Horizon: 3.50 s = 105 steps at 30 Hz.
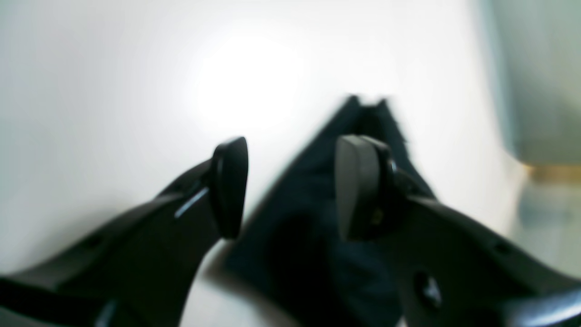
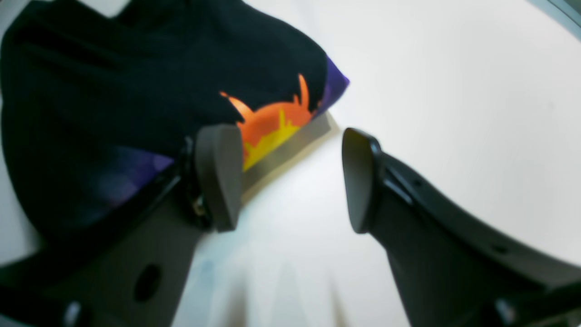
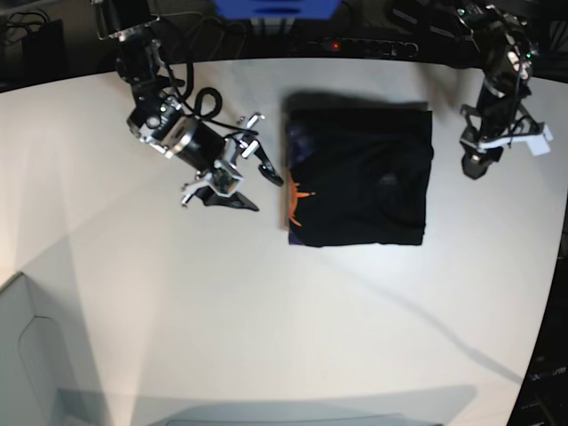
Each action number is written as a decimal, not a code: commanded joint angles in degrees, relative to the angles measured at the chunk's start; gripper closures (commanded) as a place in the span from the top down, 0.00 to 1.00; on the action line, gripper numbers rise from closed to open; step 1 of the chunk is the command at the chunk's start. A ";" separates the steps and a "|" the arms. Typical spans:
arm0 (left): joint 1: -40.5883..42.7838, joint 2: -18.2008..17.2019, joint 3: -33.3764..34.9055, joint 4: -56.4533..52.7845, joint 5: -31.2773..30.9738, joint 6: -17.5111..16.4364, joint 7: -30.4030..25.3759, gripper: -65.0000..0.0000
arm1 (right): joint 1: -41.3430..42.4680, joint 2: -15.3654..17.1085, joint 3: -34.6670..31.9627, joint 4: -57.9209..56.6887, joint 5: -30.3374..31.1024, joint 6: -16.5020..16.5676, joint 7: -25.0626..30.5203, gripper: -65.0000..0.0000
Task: Fold the T-shirt properly
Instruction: 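Grip the bundle's side with the left gripper and pull it straight, then grasp the bundle with both grippers and shift it along the table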
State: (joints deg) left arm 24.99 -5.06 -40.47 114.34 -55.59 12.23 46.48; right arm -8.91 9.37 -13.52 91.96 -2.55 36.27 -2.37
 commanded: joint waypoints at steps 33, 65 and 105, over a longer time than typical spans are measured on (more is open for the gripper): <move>-3.59 1.41 6.75 -4.50 10.27 0.21 6.05 0.00 | -1.25 -3.70 -0.24 1.27 1.01 1.05 1.54 0.55; 0.98 2.11 7.28 0.95 8.87 0.56 5.61 0.52 | -1.25 -3.43 -0.24 1.00 1.01 1.31 1.45 0.55; 0.11 5.98 0.42 -2.48 8.34 0.12 5.70 0.00 | -2.04 -4.84 -3.76 1.18 1.10 1.31 1.45 0.54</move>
State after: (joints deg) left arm 25.08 1.13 -39.99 110.69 -46.59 12.27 52.42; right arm -11.31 4.71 -17.30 91.98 -2.55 36.32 -2.52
